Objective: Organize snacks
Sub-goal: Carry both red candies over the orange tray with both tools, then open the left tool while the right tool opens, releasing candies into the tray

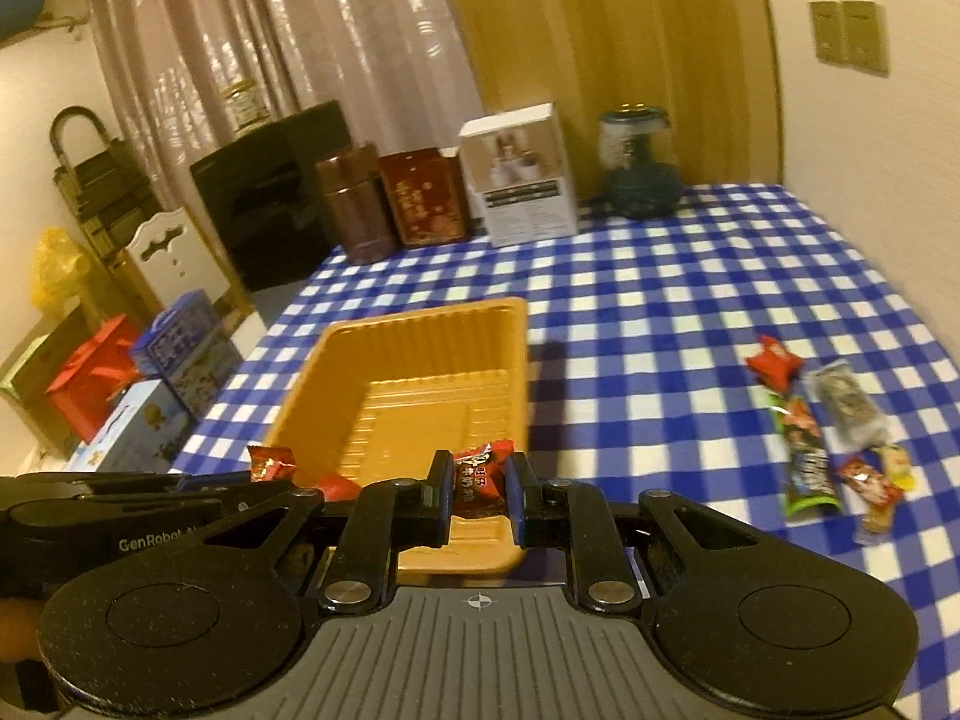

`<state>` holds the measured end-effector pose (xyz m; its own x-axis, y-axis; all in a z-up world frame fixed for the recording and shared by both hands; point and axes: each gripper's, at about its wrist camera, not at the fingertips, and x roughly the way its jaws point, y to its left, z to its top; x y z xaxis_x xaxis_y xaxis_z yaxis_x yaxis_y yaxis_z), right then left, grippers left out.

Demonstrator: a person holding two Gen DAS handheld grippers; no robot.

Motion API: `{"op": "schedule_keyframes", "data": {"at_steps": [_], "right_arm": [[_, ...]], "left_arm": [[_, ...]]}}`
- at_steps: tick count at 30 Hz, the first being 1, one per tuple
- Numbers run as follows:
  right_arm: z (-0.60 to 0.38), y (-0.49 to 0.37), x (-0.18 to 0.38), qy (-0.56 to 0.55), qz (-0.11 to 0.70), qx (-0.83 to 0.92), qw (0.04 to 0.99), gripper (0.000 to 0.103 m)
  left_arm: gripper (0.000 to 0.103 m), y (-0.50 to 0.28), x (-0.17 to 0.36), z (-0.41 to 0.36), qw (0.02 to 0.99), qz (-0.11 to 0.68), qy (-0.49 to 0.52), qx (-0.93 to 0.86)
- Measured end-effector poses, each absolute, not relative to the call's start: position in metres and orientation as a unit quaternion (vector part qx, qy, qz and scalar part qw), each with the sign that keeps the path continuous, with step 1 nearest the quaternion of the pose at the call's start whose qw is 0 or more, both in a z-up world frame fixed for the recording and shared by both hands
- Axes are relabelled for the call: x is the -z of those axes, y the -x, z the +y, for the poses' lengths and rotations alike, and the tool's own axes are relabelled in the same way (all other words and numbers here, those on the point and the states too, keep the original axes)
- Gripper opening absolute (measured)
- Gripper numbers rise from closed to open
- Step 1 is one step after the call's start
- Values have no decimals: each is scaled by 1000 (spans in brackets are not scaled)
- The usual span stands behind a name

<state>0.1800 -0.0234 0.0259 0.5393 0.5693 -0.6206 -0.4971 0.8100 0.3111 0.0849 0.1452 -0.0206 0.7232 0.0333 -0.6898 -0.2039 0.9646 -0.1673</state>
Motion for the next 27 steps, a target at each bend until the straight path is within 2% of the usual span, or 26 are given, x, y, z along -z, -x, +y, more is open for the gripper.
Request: {"op": "schedule_keyframes", "data": {"at_steps": [20,22,24,27], "right_arm": [[17,-202,4,-45,395,-320,860,19],[19,-203,5,-45,396,-320,859,19],[20,-203,6,-46,397,-321,859,19],[21,-203,6,-46,397,-321,859,19]], "left_arm": [[20,-102,42,160,917,374,122,-66],[22,-104,44,161,916,376,118,-72],[30,-106,45,161,915,379,110,-79],[31,-105,46,164,916,377,113,-81]]}}
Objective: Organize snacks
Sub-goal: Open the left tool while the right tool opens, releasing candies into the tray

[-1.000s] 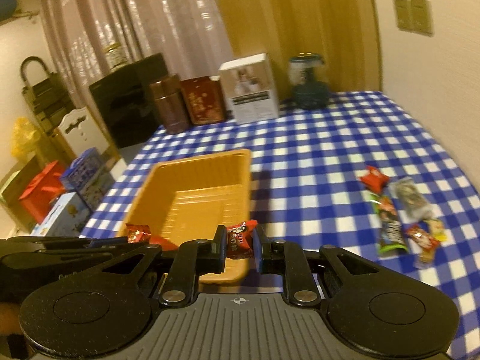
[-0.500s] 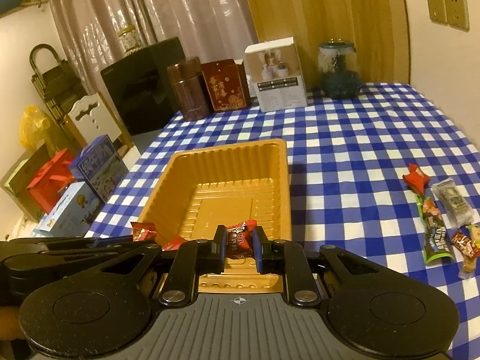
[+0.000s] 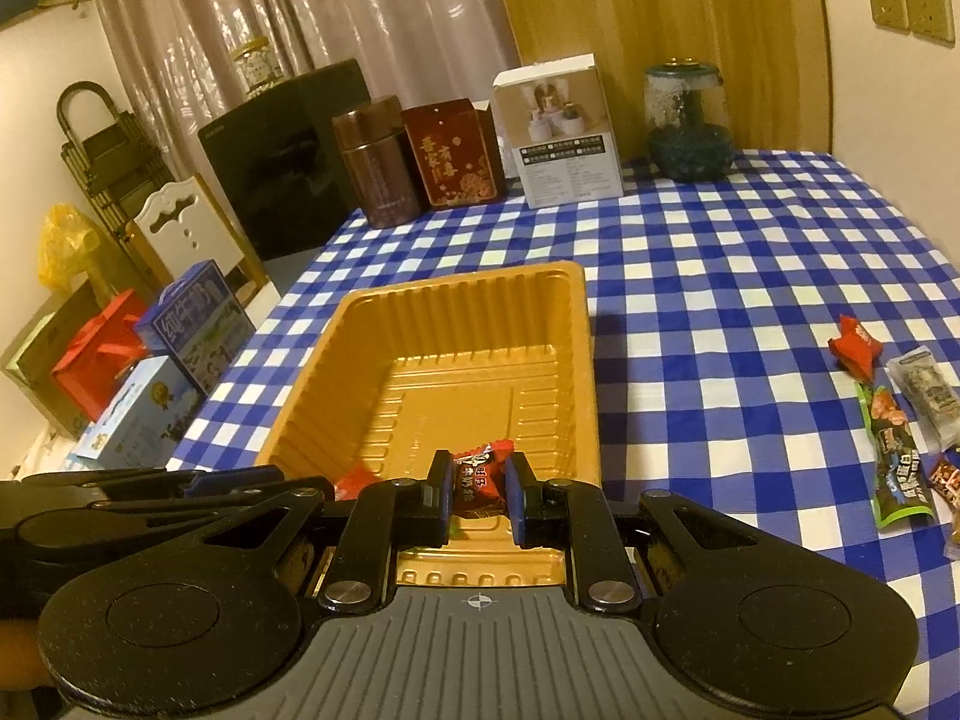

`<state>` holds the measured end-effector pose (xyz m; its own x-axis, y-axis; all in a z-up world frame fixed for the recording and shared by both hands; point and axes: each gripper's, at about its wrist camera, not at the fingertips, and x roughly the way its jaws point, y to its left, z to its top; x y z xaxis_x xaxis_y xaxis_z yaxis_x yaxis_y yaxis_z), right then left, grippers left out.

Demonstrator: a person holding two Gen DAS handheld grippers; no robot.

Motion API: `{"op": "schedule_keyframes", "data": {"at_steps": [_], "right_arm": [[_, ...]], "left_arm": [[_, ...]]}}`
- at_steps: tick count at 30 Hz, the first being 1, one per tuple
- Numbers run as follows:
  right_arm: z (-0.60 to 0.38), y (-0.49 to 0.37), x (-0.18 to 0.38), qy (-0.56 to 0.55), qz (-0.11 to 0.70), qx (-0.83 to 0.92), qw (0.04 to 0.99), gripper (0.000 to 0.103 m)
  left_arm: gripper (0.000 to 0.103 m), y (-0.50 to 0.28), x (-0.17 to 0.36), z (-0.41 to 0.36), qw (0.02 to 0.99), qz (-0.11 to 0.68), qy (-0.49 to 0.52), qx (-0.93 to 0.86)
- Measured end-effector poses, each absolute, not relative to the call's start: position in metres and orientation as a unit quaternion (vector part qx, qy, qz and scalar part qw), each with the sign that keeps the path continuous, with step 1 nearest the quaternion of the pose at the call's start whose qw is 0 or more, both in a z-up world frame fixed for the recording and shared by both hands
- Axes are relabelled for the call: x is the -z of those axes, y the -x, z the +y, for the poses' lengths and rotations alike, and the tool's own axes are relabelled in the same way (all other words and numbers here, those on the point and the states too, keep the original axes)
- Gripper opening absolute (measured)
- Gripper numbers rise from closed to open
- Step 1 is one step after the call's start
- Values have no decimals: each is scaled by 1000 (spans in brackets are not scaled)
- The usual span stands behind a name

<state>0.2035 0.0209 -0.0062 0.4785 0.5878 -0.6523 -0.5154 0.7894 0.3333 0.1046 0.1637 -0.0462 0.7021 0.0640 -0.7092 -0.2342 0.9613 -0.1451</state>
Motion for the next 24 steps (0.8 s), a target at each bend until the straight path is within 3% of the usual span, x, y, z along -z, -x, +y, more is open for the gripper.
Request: {"op": "schedule_keyframes", "data": {"at_steps": [24], "right_arm": [[34,-206,3,-48,394,-326,858,19]], "left_arm": [[31,-97,46,167,913,380,125,-80]]}}
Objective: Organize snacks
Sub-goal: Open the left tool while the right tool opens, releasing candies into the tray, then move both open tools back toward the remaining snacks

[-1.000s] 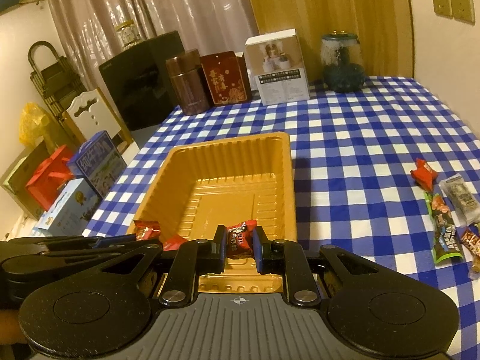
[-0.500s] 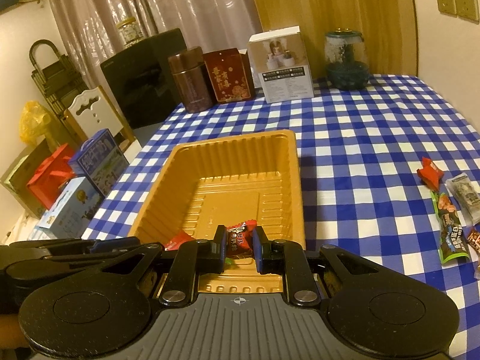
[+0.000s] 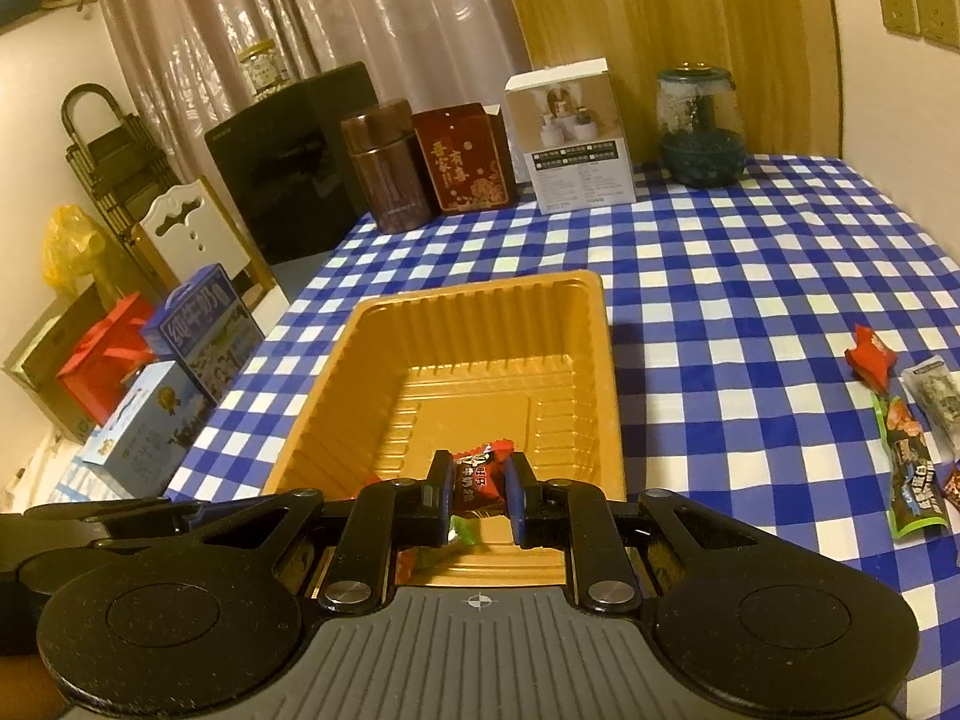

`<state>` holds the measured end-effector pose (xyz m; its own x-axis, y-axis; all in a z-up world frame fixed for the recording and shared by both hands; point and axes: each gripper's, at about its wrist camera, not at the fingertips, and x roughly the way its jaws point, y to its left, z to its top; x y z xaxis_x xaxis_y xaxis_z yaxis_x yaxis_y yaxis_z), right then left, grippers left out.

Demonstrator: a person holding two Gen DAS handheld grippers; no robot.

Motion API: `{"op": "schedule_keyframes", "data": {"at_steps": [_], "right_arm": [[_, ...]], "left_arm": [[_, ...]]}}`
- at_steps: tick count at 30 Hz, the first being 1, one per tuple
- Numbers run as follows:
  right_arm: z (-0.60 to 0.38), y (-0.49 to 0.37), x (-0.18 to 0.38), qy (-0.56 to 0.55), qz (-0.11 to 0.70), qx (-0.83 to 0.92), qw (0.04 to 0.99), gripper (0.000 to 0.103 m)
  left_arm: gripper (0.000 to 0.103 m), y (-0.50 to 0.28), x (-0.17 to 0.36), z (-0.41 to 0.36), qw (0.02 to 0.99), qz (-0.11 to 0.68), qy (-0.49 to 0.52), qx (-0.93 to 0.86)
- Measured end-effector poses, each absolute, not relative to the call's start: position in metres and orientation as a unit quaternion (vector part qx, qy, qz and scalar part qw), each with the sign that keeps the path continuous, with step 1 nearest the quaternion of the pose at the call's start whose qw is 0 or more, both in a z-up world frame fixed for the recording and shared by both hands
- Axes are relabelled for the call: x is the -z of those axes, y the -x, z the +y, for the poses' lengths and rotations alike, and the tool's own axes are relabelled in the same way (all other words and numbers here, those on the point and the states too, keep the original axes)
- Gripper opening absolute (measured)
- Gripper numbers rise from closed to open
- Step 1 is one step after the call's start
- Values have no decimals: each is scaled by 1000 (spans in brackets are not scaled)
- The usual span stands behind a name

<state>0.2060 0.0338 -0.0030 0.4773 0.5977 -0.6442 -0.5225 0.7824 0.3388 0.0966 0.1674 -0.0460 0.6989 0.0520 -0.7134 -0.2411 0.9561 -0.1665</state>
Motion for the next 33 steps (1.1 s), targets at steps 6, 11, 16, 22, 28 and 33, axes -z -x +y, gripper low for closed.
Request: {"op": "schedule_keyframes", "data": {"at_steps": [6,11,16,22,28,33], "right_arm": [[38,-208,5,-53,384,-342,856,23],[30,-209,4,-74,375,-336,861,63],[20,-209,2,-74,380,-319,865,63],[3,-203,-1,-79,383,-297,871,63],[-19,-190,-3,-87,385,-275,876,63],[-38,-179,-9,-92,381,-258,883,63]], "left_arm": [[33,-97,48,170,913,380,127,-83],[35,-95,48,174,912,379,130,-88],[37,-94,47,174,912,379,131,-90],[40,-88,41,169,914,374,129,-89],[43,-84,36,160,916,371,125,-82],[43,-80,29,150,920,366,122,-73]]}}
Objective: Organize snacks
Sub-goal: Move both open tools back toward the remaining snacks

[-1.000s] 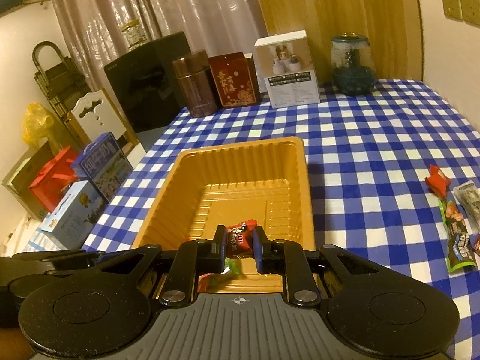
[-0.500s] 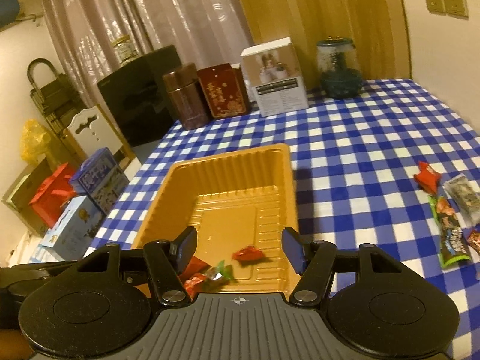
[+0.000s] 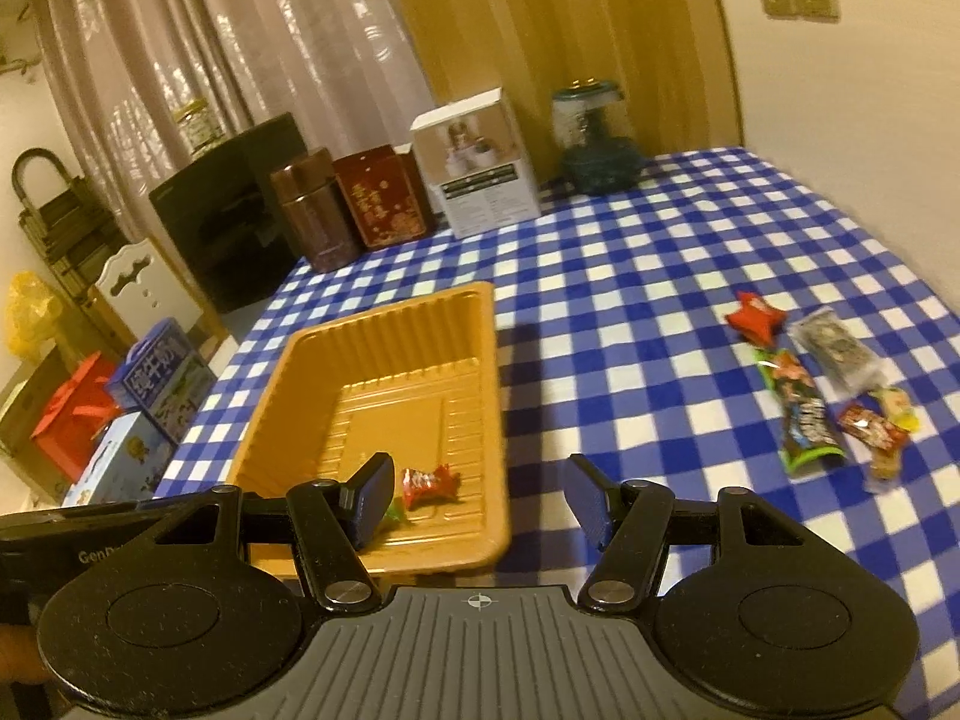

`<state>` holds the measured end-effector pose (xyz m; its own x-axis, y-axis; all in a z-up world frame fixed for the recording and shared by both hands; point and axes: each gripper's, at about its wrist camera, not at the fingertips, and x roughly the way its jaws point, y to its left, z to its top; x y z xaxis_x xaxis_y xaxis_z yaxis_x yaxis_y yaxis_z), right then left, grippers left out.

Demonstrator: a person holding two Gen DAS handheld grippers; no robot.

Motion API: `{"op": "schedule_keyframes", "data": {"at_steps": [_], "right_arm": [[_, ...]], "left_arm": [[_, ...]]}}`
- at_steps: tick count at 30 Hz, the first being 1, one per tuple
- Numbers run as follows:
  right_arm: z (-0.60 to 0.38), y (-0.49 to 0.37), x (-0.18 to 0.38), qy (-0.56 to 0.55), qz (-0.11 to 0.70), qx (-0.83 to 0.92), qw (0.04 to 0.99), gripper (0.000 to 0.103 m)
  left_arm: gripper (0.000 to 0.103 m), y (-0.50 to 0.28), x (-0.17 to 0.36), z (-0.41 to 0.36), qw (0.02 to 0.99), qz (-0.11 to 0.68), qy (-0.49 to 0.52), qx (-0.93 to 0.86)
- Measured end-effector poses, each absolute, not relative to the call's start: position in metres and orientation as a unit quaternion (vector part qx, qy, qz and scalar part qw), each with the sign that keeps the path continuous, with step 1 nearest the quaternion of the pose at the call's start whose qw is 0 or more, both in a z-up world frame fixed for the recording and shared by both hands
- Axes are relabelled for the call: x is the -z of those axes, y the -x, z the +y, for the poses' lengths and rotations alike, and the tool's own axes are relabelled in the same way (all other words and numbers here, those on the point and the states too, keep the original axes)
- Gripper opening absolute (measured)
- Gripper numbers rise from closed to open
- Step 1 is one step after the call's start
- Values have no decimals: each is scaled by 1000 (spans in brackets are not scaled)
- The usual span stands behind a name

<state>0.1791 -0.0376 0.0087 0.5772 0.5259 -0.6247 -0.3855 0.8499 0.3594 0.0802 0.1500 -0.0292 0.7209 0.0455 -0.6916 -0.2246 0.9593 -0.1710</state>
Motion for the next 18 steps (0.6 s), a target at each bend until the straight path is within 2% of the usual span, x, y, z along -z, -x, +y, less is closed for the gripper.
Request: {"op": "schedule_keyframes", "data": {"at_steps": [18], "right_arm": [[-120,-147,-25,-93,356,-179,912,63]], "left_arm": [[48,-87,13,88,927,361,98,-19]]}}
